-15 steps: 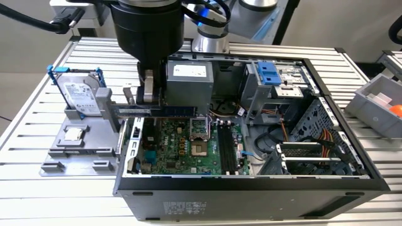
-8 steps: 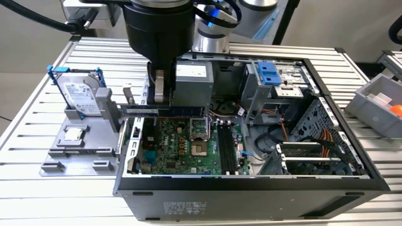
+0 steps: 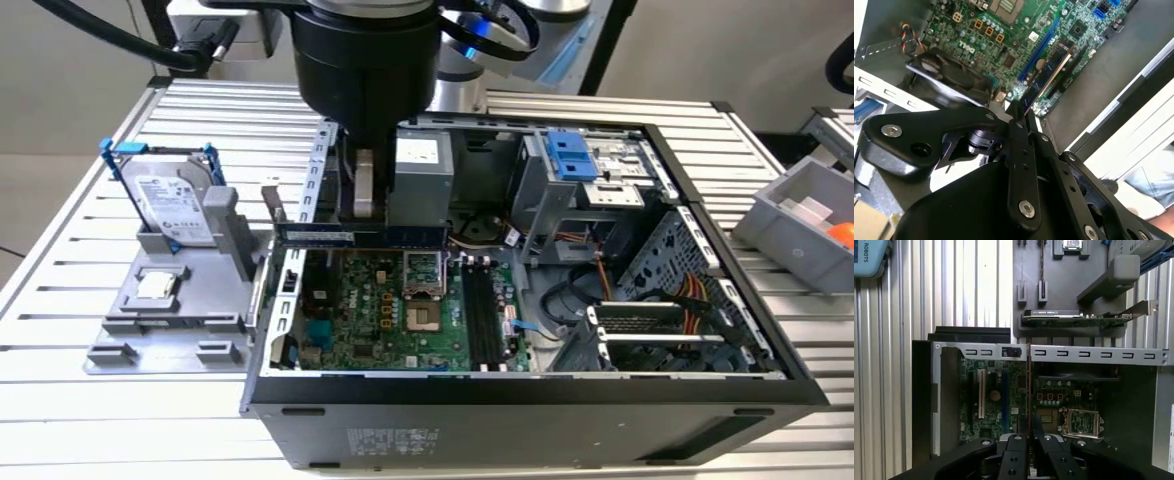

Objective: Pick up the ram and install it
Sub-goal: 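Pick up the ram and move it above insertion slot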

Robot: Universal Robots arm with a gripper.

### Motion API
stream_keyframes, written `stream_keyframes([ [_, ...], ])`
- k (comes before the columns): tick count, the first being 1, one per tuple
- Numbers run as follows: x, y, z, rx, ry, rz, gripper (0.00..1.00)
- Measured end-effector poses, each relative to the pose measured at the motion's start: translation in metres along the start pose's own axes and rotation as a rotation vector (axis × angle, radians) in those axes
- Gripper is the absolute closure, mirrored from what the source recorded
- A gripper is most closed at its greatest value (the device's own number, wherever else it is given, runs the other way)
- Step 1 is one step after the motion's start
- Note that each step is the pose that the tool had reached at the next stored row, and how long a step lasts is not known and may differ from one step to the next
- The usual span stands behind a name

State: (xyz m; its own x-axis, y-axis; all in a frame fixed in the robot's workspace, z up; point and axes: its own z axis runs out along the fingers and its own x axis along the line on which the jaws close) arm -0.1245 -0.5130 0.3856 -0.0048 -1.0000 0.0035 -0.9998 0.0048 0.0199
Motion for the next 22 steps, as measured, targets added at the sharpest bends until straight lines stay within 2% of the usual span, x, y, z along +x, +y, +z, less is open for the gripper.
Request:
stream_keyframes([
  [22, -0.0002, -0.0348, -0.0007, -0.0009, 0.0001, 0.000, 1.00],
])
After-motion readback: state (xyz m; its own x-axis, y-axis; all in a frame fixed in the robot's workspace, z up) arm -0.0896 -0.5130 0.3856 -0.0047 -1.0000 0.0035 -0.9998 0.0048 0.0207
